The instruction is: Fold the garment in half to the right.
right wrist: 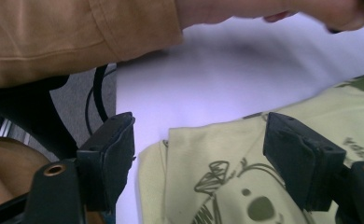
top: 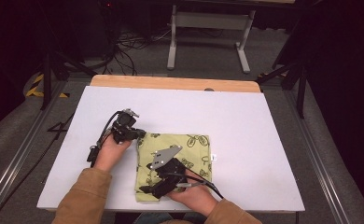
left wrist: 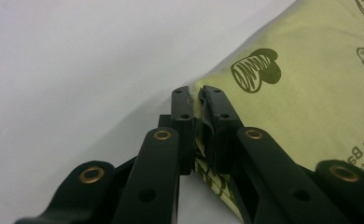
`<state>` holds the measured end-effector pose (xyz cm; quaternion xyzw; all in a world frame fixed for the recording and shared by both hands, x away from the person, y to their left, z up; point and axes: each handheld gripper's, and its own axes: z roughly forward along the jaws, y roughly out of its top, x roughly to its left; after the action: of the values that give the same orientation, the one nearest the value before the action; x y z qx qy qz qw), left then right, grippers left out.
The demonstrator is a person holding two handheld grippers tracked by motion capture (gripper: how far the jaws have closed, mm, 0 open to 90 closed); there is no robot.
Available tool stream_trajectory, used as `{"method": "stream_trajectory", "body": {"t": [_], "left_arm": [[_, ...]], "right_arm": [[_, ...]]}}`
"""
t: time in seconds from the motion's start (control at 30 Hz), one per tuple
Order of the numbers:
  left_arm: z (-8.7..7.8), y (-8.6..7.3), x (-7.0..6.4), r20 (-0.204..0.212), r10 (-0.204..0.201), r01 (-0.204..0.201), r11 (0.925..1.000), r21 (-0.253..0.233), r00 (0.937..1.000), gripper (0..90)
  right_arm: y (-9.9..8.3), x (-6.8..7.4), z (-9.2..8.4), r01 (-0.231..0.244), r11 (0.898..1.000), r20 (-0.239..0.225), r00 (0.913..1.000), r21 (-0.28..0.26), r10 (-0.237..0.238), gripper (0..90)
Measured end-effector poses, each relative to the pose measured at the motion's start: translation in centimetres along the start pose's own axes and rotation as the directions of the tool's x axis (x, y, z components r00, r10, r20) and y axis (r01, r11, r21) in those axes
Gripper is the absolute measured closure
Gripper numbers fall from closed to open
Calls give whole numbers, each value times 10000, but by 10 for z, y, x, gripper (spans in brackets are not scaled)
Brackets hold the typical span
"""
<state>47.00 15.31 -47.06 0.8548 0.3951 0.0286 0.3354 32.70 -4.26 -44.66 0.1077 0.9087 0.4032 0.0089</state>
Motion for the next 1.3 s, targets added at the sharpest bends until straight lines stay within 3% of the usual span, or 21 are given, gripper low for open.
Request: {"method": "stream_trajectory", "body": {"t": [0.47,0.67,0.83,1.17,1.3], "left_arm": [[1,0,1,33,-31,31,10000,31,10000,831],[1,0,1,45,-29,29,10000,19,10000,827],[1,0,1,73,-34,34,10000,49,10000,826],[3,0,2,73,-63,62,10000,77,10000,824],[3,0,2,82,-66,65,9999,93,9999,823]], "right_arm": [[0,6,32,116,9958,-683,9976,907,-54,322],[-2,6,41,-218,9906,-900,9954,1353,342,360],[-4,6,47,-197,9845,-785,9963,1743,339,390],[-4,9,50,-120,9848,-653,9976,1735,237,387],[-4,12,51,182,9846,-441,9990,1738,-107,410]]}}
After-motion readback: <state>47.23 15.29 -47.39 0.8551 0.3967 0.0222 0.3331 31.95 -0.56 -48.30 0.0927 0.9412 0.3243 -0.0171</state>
